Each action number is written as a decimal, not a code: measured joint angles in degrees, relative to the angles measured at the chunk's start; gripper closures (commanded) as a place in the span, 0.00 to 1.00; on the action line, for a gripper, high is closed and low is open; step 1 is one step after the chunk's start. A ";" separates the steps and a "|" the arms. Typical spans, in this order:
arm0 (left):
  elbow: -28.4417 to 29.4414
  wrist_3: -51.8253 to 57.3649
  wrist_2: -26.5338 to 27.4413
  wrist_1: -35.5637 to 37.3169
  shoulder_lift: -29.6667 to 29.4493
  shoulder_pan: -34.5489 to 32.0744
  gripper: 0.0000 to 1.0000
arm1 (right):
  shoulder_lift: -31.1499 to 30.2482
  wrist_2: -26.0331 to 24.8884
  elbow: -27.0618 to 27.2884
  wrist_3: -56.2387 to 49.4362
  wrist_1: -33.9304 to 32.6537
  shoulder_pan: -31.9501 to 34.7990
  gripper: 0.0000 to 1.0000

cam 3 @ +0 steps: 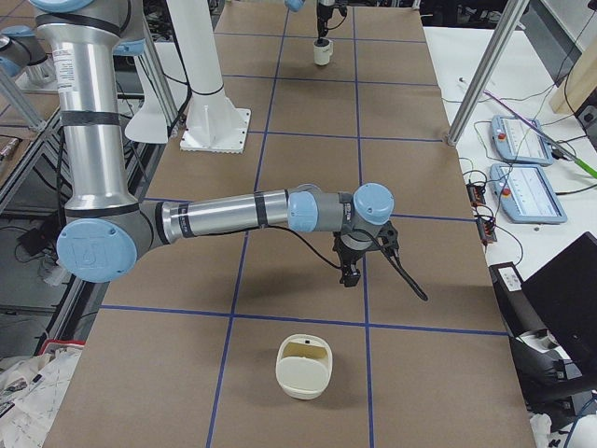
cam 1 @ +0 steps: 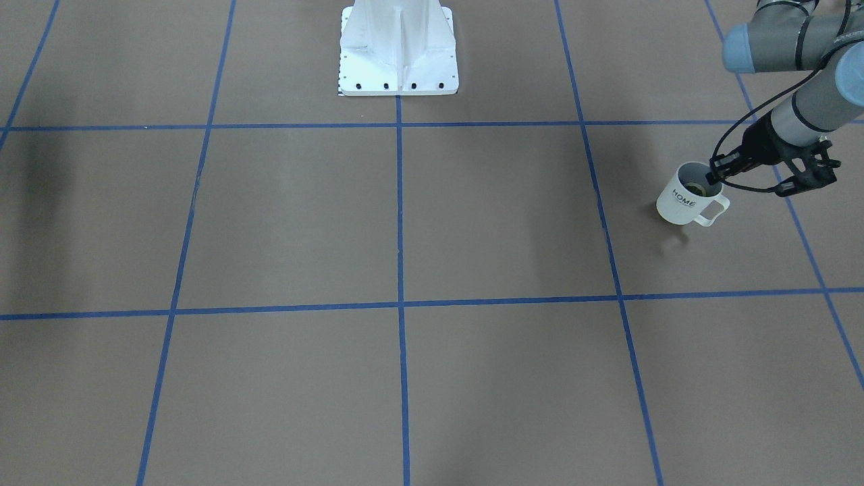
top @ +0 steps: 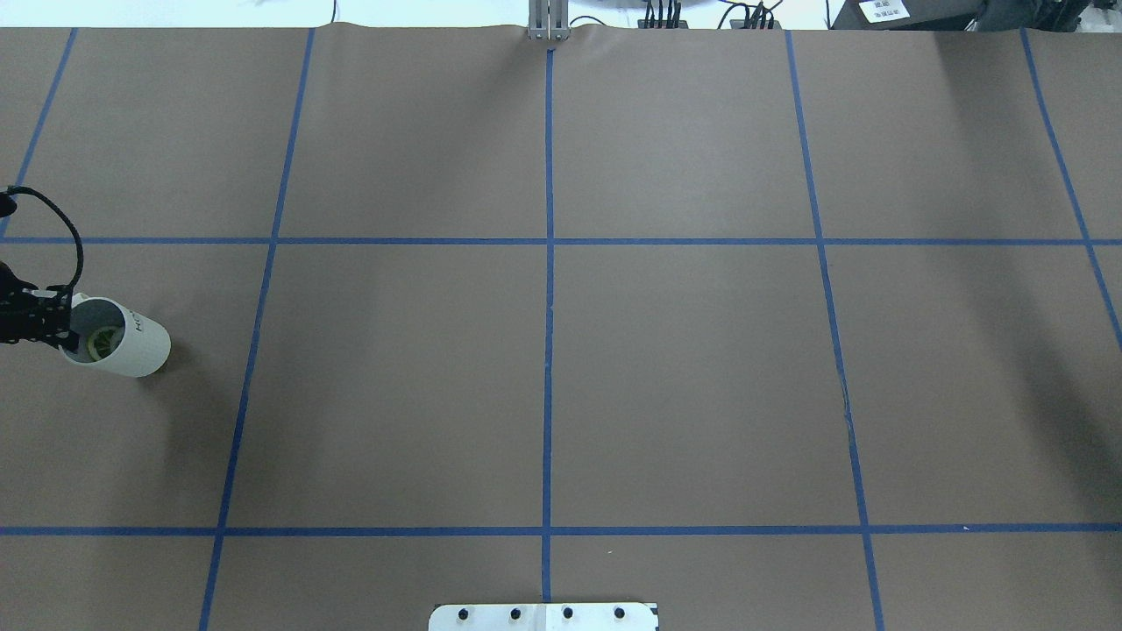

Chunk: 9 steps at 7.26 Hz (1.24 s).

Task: Left arm hands cup to right arm to dump lemon

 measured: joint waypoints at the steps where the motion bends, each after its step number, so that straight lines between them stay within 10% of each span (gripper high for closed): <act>1: -1.61 -1.44 -1.30 3.11 -3.06 0.00 1.00 | 0.10 0.49 0.35 0.76 3.27 -0.87 0.00; 4: -3.77 -7.87 -1.96 22.53 -21.70 1.66 1.00 | -0.31 -3.11 1.00 16.48 29.70 -7.75 0.00; 6: -3.61 -13.67 -0.28 32.30 -33.08 6.24 1.00 | 0.00 -14.99 1.73 32.86 48.68 -17.29 0.01; 9: 0.64 -25.74 3.26 34.12 -44.60 12.43 1.00 | 1.30 -39.52 8.14 47.87 57.30 -36.32 0.01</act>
